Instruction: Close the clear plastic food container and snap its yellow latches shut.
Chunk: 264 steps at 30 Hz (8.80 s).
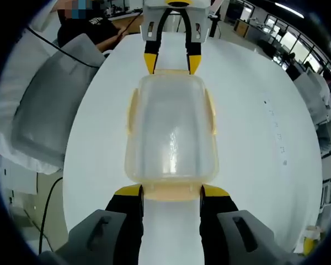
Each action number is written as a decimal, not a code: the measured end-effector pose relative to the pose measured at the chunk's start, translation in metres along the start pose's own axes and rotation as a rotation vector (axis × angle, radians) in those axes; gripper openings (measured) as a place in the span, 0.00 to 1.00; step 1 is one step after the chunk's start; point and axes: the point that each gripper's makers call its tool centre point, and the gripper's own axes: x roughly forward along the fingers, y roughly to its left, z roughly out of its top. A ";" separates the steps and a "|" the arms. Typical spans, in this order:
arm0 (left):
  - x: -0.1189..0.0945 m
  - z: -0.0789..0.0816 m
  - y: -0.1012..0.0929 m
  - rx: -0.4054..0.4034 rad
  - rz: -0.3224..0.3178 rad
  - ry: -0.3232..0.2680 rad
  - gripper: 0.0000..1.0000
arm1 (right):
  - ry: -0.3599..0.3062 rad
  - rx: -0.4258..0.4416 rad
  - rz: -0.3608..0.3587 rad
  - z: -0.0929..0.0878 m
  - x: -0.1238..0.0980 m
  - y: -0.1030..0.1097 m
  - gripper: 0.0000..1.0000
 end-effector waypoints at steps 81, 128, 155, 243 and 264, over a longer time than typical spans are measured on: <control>0.011 -0.005 -0.003 -1.456 -0.123 -0.333 0.25 | -0.147 1.234 0.081 0.005 0.016 0.001 0.28; 0.015 -0.005 -0.003 -1.454 -0.121 -0.353 0.16 | -0.157 1.354 0.068 0.002 0.017 -0.002 0.17; 0.014 -0.005 0.000 -1.426 -0.088 -0.346 0.17 | 0.000 1.333 -0.024 0.002 0.014 -0.001 0.20; 0.018 0.080 -0.046 -0.252 0.191 -0.547 0.12 | -0.213 0.618 -0.122 0.088 0.054 -0.074 0.00; 0.023 0.080 -0.049 0.105 0.224 -0.373 0.27 | -0.060 0.280 0.108 0.082 0.038 -0.025 0.37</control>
